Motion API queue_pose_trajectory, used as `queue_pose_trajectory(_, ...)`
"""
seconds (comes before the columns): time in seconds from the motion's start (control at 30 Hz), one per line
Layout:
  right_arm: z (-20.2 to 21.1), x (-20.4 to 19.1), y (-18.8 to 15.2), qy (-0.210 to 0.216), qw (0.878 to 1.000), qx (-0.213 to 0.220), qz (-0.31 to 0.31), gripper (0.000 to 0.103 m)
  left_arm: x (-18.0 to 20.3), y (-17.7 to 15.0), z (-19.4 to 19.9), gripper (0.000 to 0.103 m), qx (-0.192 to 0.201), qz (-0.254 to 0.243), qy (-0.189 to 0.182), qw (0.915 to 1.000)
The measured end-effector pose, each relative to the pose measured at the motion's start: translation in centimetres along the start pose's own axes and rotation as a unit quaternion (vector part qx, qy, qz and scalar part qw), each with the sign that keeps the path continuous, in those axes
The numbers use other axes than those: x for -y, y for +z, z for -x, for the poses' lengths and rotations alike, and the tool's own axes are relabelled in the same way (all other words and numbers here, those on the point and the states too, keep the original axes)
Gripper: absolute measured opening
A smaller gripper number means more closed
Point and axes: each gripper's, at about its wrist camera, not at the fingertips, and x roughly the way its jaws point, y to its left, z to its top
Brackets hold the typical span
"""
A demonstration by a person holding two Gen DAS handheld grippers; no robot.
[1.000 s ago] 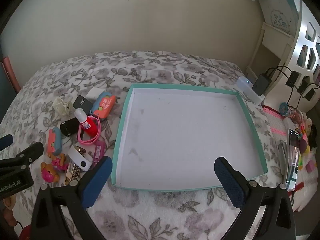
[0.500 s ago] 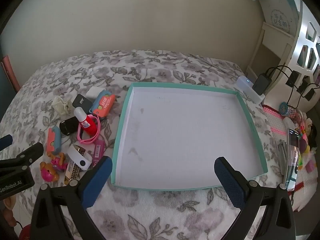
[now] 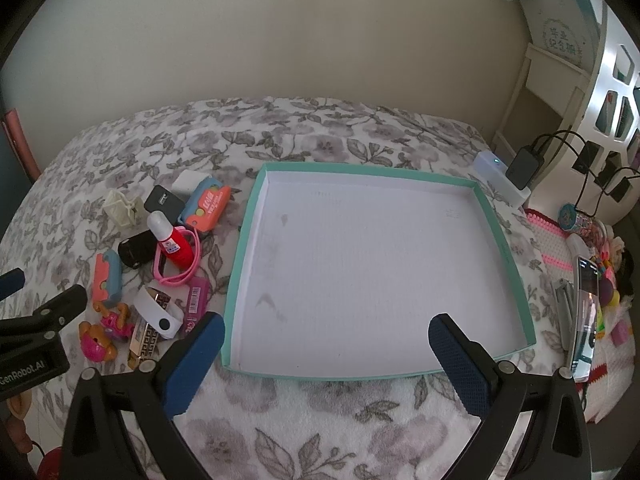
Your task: Organize rigid objects
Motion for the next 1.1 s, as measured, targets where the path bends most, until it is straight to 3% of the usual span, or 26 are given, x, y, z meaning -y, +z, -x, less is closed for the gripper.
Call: queue_pose_trajectory(1.1,-0.3,-0.1,0.0,-0.001,1.0,-0.005,0.002,0.103,0.0,-0.2,-0.2,0.103,-0.006,-0.002,0.003,1.0)
